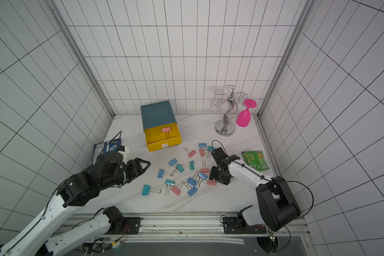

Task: Put the binder clips in the drawer according to color
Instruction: Pick up the binder clip at the center of the board.

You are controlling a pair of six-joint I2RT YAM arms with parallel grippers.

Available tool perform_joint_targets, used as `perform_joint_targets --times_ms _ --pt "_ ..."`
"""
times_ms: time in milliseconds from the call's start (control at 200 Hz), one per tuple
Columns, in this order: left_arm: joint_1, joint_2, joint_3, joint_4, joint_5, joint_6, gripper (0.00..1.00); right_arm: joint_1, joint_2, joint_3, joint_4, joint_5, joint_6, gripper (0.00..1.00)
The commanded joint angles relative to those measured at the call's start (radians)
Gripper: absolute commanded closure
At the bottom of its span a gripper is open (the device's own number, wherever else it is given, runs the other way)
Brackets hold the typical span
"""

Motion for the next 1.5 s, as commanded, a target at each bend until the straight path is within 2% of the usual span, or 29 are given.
perform_joint_targets --times_ms 0,420,680,1114,1329,1494 --pt "0.009 -0.013 -0.016 0.014 0.01 0.009 0.32 0.035 -0.005 0.053 -0.092 0.042 -0.039 0.34" --pt "0.029 -0.078 -0.069 -0.063 -0.01 -0.01 0.32 0.152 0.107 0.123 -0.156 0.086 -0.037 0.27" --pt "0.05 -0.142 -0.13 -0.101 0.006 -0.035 0.31 0.167 0.153 0.143 -0.157 0.119 -0.02 0.26" --pt "0.056 -0.165 -0.148 -0.133 0.007 -0.034 0.29 0.167 0.231 0.172 -0.132 0.105 -0.022 0.33" --pt "0.059 -0.159 -0.146 -0.133 0.012 -0.026 0.29 0.168 0.234 0.154 -0.12 0.093 -0.008 0.43" --pt "0.065 -0.145 -0.144 -0.126 0.02 -0.017 0.27 0.167 0.178 0.158 -0.152 0.105 -0.002 0.49"
